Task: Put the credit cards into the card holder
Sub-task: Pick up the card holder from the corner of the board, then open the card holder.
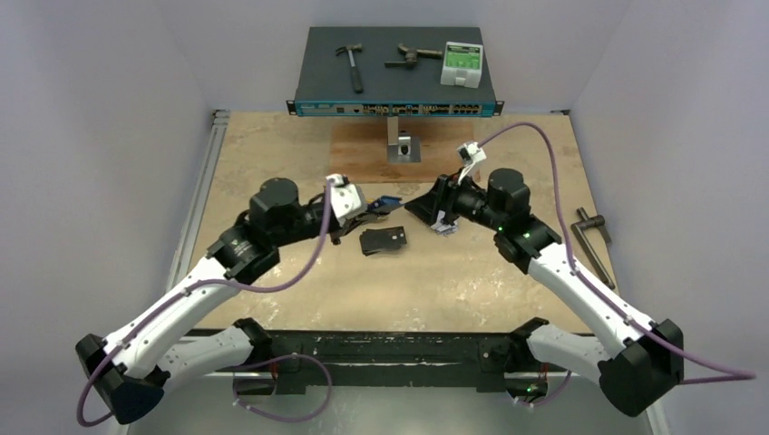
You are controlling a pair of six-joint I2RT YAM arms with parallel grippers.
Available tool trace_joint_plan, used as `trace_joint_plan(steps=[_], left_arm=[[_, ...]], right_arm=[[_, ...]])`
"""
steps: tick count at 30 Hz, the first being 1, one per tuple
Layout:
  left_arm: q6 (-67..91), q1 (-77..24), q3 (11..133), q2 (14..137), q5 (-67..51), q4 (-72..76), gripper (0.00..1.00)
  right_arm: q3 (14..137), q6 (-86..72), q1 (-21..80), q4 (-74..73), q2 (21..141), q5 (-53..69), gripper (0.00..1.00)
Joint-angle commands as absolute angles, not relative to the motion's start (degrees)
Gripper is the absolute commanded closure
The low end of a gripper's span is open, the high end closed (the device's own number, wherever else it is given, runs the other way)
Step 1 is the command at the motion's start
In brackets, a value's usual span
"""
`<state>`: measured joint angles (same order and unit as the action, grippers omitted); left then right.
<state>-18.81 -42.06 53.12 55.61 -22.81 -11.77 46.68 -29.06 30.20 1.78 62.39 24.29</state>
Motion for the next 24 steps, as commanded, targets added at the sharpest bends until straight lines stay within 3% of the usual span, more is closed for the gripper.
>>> trace_joint_plan(steps=[1, 7, 11, 24], left_arm=[[3.3, -40.8, 60.3, 52.2, -21.5, -20.7, 1.0], [20.4, -33.9, 67.8, 52.8, -32.7, -22.5, 1.0], [31.7, -30.1, 68.7, 53.4, -41.4, -16.3, 1.0], [40.8, -29.7, 72.4, 55.2, -49.6, -6.5, 1.0]], right_arm=[[48.8, -22.9, 27.9, -4.5, 58.6, 22.4, 0.41], [45.5, -25.3, 27.5, 14.6, 48.9, 36.0, 0.33], [46.9, -32.1, 27.6, 27.5, 49.9, 46.5, 0.32], [55.5, -41.6, 33.5, 44.8, 61.3, 48.3, 0.29]])
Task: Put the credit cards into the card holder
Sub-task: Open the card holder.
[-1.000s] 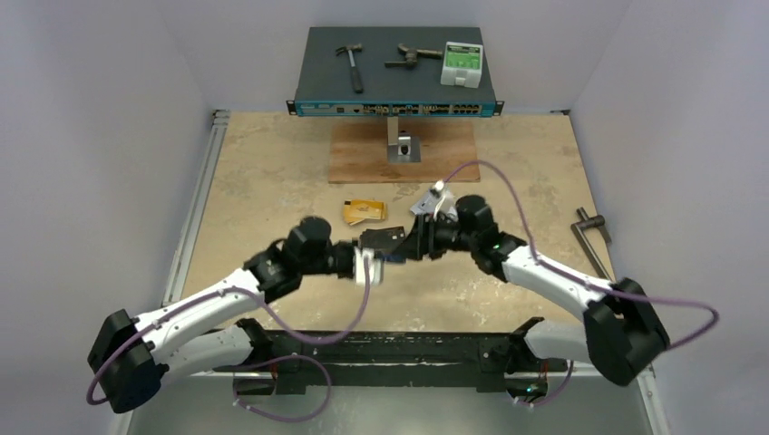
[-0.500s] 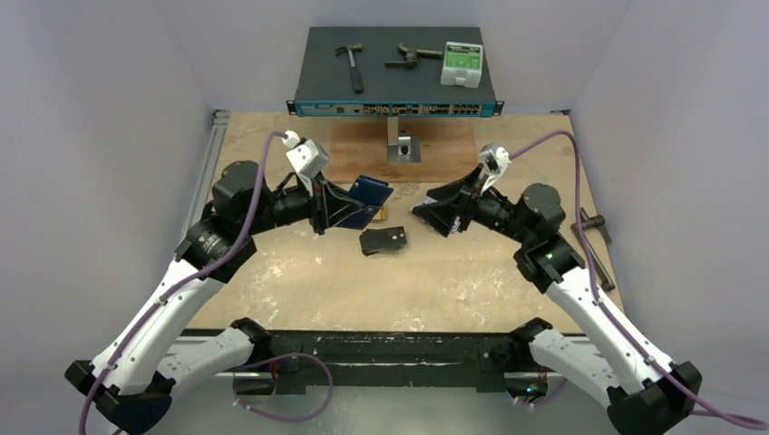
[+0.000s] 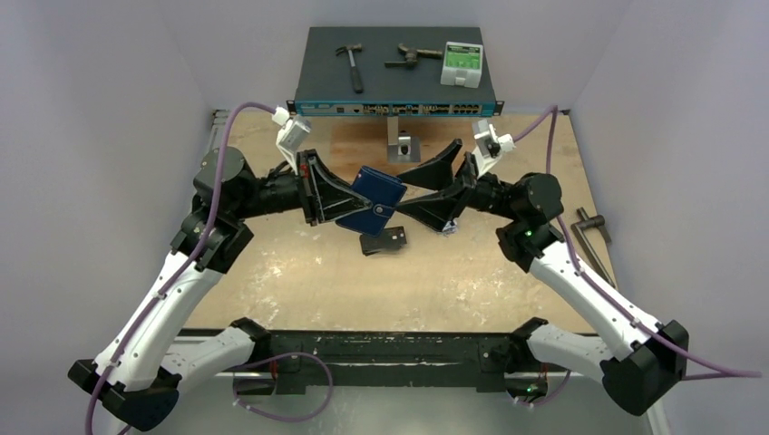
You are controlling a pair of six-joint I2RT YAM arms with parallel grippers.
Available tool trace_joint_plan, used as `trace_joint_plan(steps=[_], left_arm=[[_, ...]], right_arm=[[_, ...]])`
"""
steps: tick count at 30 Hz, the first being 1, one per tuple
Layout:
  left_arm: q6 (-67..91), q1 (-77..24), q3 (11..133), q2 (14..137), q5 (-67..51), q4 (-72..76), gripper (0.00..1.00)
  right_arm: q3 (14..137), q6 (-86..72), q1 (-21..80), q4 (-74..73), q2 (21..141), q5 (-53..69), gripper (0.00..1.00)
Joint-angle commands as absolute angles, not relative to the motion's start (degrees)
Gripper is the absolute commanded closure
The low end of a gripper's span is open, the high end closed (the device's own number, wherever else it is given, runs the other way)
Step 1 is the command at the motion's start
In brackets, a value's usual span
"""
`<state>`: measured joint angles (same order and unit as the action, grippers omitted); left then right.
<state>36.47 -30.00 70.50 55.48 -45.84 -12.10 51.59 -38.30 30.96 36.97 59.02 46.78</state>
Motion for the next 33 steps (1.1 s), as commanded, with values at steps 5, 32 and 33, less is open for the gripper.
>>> trace_joint_plan(steps=[5, 32, 33], left_arm=[[41.7, -29.8, 71.4, 54.8, -51.6, -4.5, 1.0], [10.4, -28.6, 86.0, 57.1, -48.6, -28.0, 0.58], [8.9, -28.7, 86.6, 57.3, -49.2, -29.7, 0.6]], right_arm=[[58.0, -46.8, 35.5, 51.4, 66.0, 47.6, 0.32], [81.3, -15.7, 43.2, -8.8, 72.6, 44.1, 1.0], [82.2, -14.7, 43.8, -10.3, 73.0, 43.7, 1.0]])
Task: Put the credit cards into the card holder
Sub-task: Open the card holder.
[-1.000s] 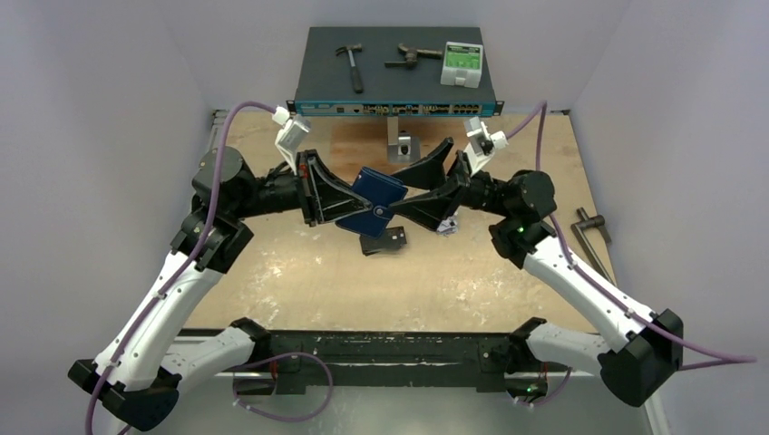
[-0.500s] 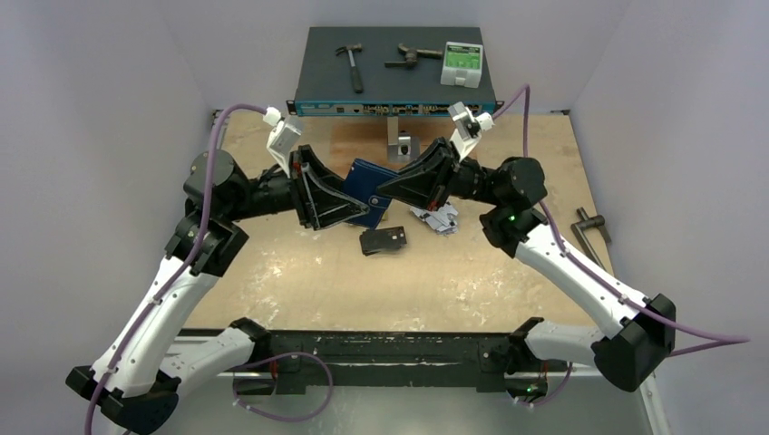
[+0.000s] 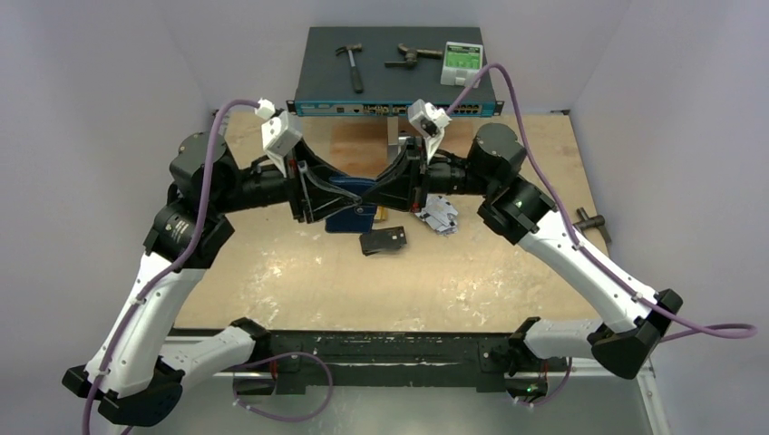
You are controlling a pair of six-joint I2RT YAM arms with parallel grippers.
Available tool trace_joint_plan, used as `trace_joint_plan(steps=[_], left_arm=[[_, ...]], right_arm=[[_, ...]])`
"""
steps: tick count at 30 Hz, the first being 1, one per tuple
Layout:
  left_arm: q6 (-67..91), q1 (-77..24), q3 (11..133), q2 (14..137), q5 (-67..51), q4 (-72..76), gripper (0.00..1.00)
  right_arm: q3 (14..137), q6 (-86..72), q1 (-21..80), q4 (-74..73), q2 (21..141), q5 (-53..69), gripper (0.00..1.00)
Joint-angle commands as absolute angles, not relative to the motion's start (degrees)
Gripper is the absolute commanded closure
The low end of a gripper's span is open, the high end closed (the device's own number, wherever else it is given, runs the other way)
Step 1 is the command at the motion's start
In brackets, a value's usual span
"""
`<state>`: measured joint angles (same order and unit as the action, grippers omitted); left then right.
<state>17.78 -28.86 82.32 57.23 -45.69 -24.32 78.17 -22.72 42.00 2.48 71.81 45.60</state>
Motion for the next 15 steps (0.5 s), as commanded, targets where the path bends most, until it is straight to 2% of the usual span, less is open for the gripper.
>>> trace_joint_plan(steps=[1, 9, 11, 15], left_arm=[[8.0, -28.6, 87.0, 57.4, -49.4, -31.1, 0.61], [-1.3, -28.6, 89.2, 57.9, -52.6, -42.4, 0.82], [-4.0, -28.7, 90.0, 58.5, -54.4, -45.8, 0.82], [-7.8, -28.6, 91.7, 59.6, -55.7, -51.6, 0.75]], right_arm=[[83.0, -13.6, 44.4, -12.0, 73.5, 43.3, 1.0], [86.2, -10.9, 46.0, -16.4, 74.4, 44.4, 1.0], [87.8, -9.8, 46.2, -18.1, 74.9, 44.9, 1.0], [91.5, -7.5, 47.5, -22.2, 76.5, 44.5, 1.0]])
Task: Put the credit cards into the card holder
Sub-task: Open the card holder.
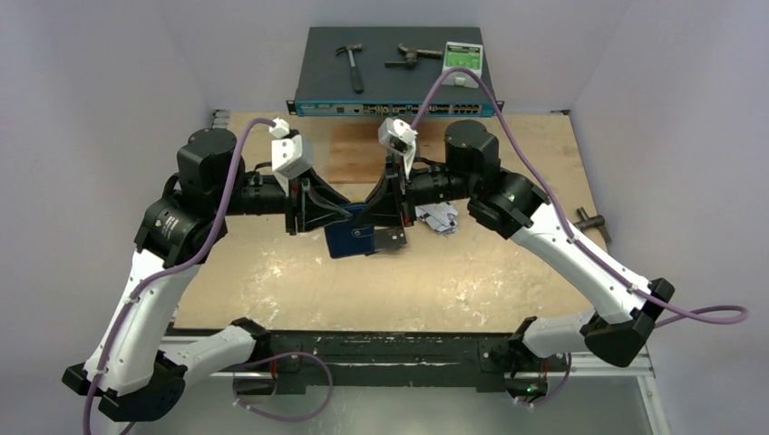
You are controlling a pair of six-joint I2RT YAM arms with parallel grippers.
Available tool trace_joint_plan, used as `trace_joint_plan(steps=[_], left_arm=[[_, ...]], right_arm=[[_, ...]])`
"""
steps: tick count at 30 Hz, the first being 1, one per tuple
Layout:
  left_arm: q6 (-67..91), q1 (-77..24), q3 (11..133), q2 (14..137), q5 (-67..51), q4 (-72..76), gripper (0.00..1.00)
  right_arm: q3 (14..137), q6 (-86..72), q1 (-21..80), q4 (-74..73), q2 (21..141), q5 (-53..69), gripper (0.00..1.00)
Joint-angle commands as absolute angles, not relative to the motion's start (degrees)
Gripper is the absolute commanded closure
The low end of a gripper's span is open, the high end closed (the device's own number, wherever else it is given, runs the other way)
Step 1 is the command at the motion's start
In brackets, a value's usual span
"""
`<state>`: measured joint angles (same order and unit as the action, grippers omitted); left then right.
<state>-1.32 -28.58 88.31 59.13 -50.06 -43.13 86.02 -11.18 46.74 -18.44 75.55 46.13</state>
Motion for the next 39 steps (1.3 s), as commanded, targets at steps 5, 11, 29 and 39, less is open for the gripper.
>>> trace_joint_plan(steps=[5, 11, 29, 39], left_arm=[[-9.7, -28.6, 92.2, 59.9, -57.2, -54.1, 0.72], [-11.8, -28.6, 92.4, 60.5, -57.6, -58.3, 0.83], [-13.6, -28.6, 92.4, 60.6, -55.3, -60.7, 0.72], [-15.3, -28.7, 94.2, 61.7, -55.7, -62.0, 0.72]], right_arm=[[95.1, -4.8, 49.8, -26.2, 78.6, 44.0, 1.0], [98.2, -2.5, 50.4, -29.7, 79.7, 43.4, 1.0], [105.4, 5.0, 52.2, -40.0, 82.1, 44.1, 1.0], [106.1, 6.9, 53.8, -43.0, 83.1, 42.9, 1.0]])
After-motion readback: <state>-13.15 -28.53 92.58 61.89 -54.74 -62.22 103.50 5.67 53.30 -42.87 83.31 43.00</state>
